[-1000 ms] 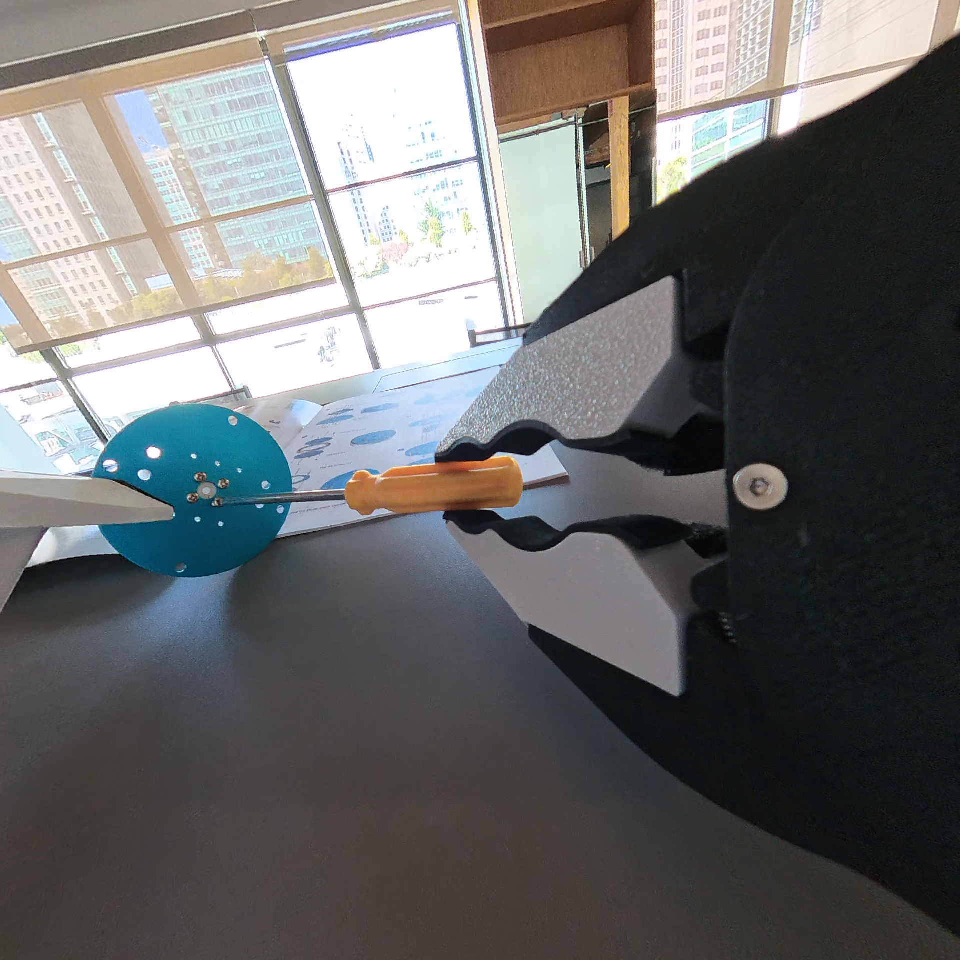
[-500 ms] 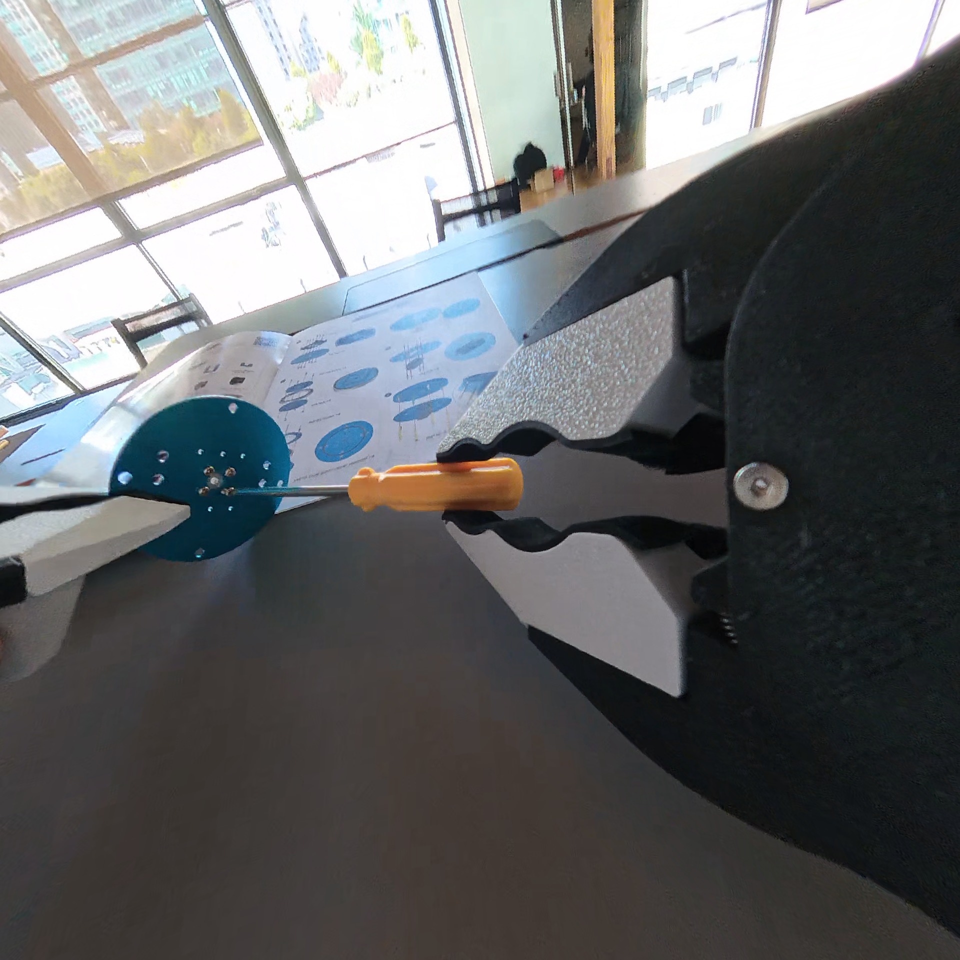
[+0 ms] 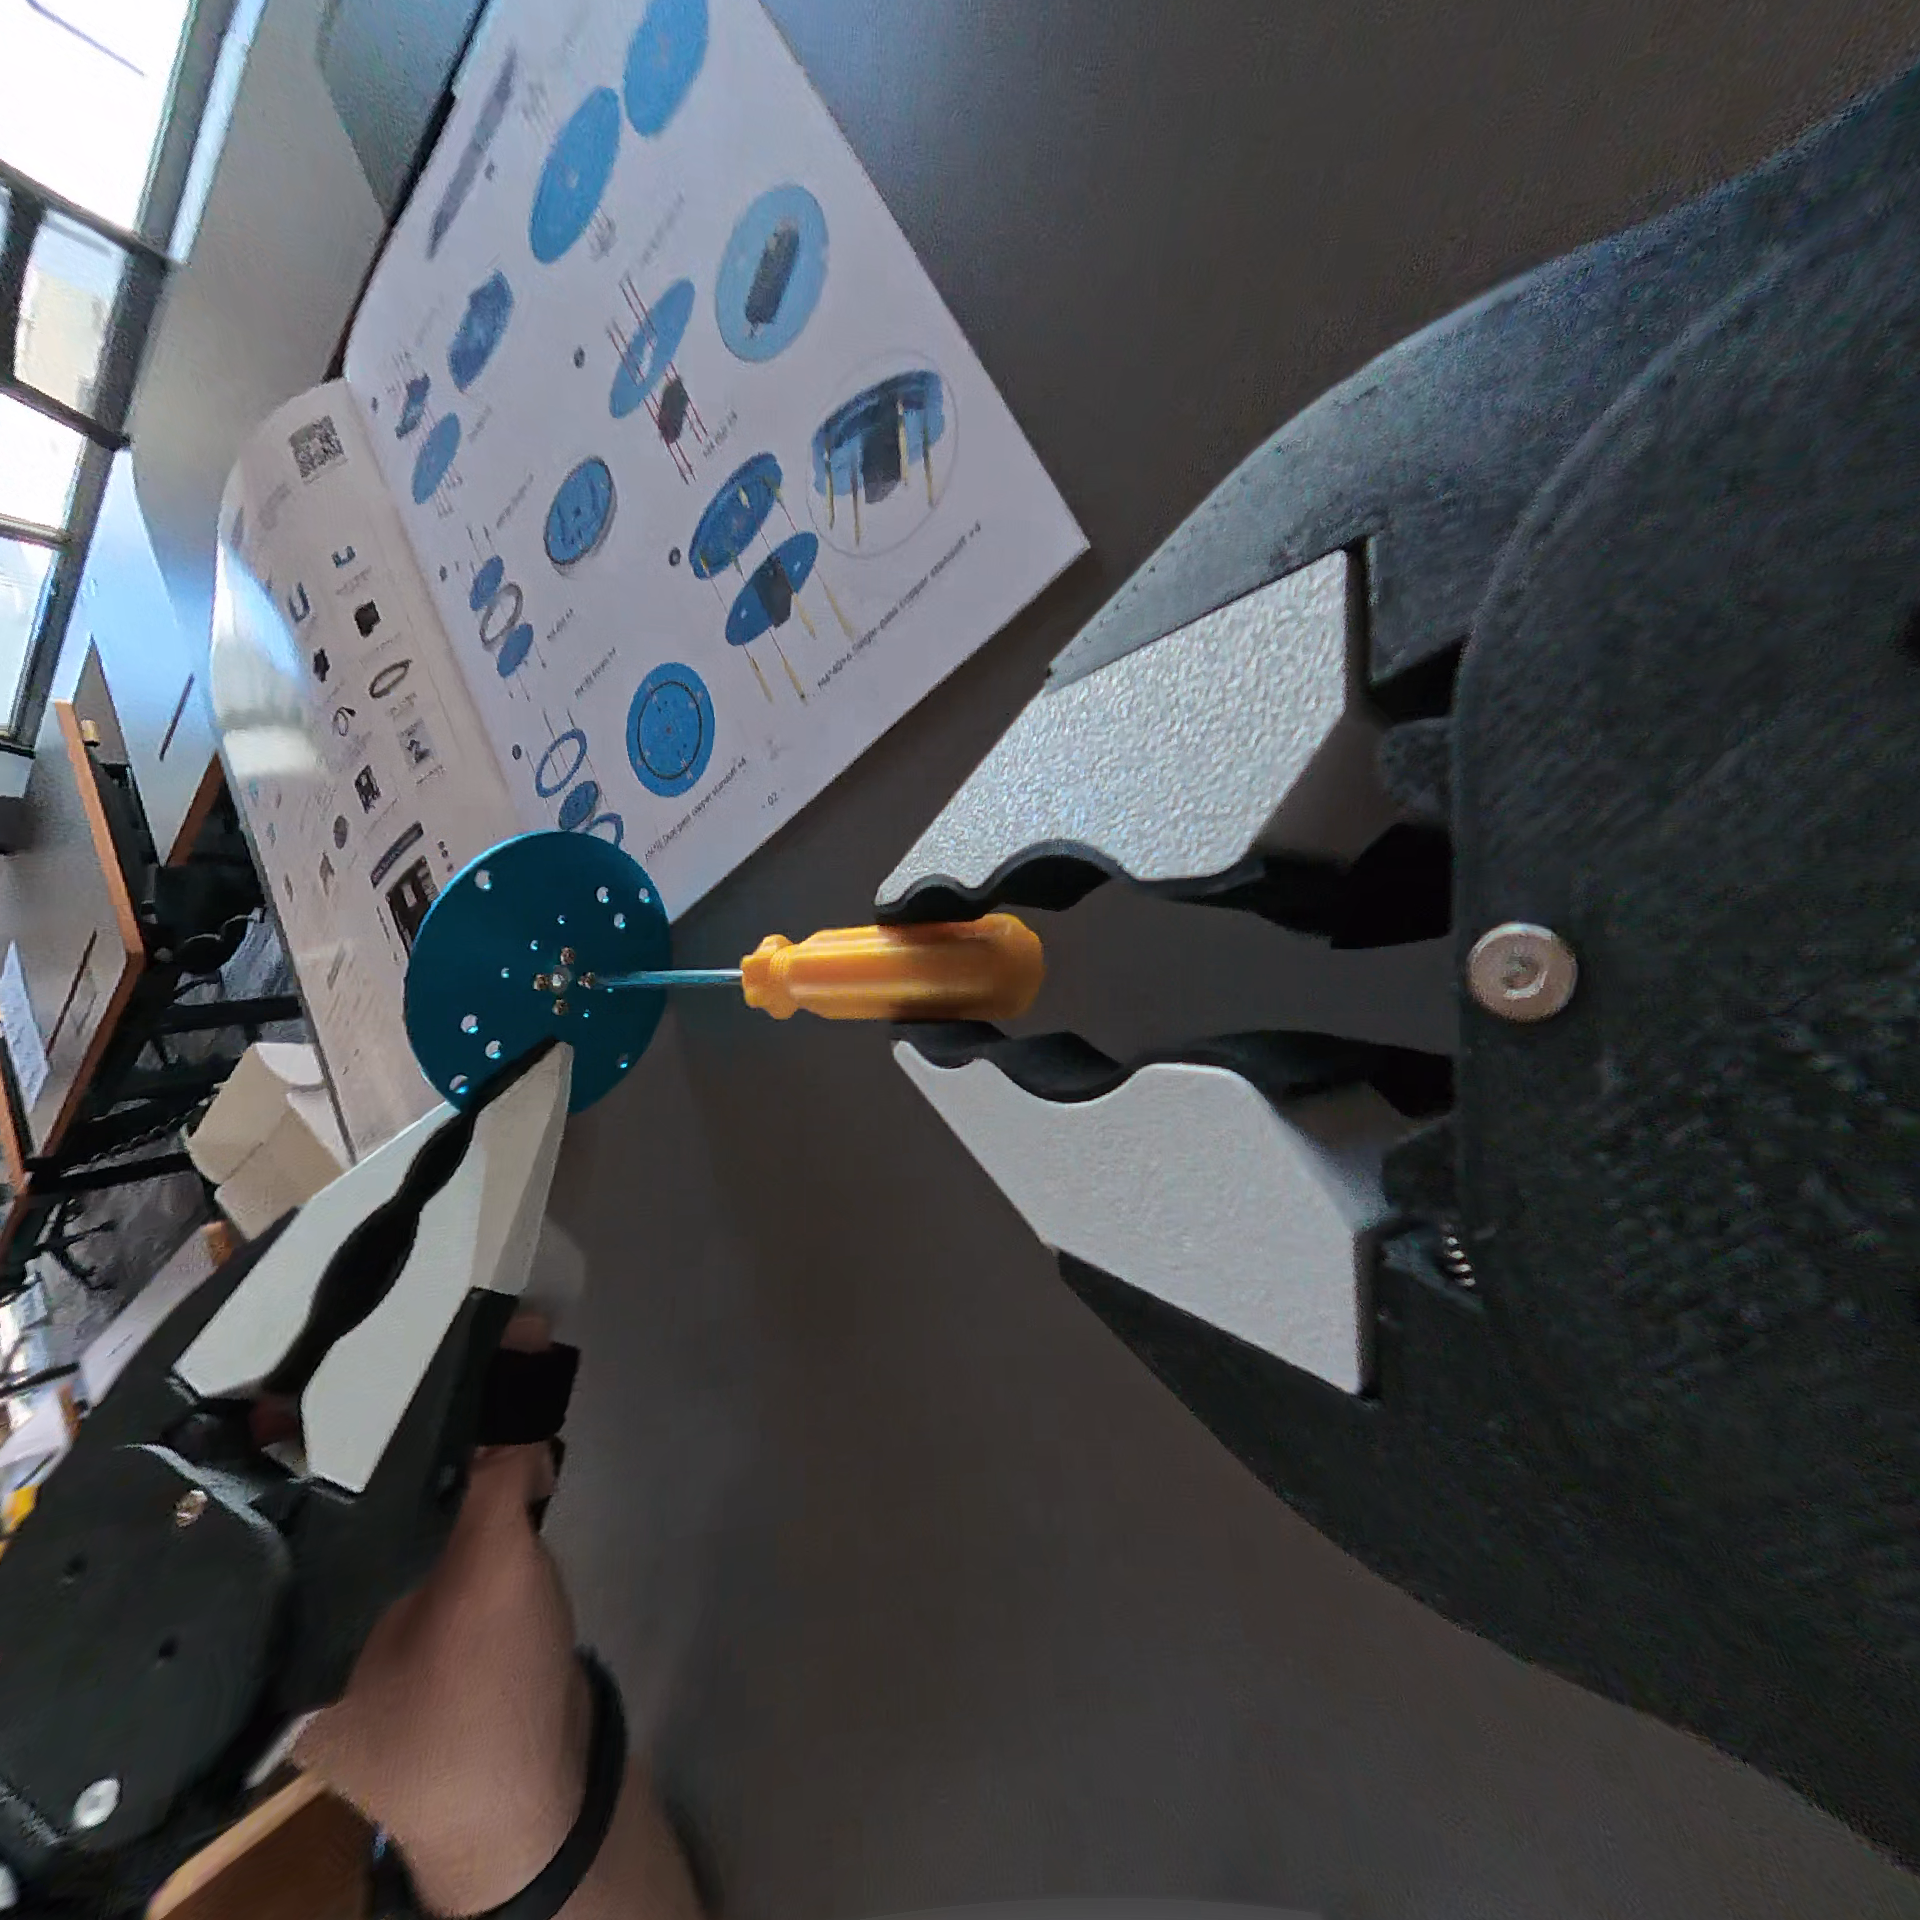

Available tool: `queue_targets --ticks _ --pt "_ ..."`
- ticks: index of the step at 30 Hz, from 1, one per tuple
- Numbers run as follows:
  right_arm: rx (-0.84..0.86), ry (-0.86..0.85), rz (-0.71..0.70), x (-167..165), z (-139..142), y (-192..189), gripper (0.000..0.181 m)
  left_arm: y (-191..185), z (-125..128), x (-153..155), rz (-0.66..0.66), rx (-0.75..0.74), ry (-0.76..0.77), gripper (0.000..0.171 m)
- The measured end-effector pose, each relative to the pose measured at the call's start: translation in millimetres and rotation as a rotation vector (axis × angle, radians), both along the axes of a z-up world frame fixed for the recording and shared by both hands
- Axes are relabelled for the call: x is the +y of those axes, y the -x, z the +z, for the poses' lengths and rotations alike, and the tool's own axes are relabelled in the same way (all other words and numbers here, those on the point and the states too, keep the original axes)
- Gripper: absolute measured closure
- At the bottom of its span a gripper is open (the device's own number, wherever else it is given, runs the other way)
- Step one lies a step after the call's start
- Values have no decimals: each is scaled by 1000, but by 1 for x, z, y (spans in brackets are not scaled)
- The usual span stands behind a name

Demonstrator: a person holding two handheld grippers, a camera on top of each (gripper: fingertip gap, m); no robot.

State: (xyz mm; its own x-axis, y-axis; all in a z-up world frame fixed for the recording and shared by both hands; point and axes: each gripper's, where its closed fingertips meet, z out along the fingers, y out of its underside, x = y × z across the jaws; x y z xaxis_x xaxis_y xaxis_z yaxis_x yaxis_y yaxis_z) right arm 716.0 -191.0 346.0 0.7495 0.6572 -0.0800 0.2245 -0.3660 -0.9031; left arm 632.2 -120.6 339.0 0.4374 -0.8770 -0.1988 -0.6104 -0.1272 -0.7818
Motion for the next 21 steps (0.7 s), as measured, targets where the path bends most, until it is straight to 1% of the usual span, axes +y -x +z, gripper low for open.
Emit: queue_targets --ticks 5,6,8,12,14,18,21 --pt "293 189 -10 2 1 -3 164 -2 0 -1 3 31 -48 171" --pt "327 209 -11 3 1 -3 164 -2 0 -1 5 36 -56 171" --pt "331 206 -9 4 1 -3 164 -1 -1 0 9 44 -68 171" --pt "203 76 -8 5 5 -1 164 -1 -1 0 19 35 -53 171" --pt "111 -2 -4 5 8 1 164 0 0 1 24 11 -14 171" --pt "-166 -217 27 2 14 8 164 2 1 1 26 -60 114 171" --pt "-381 -383 54 -2 17 15 165 4 1 0 23 -78 159 171"
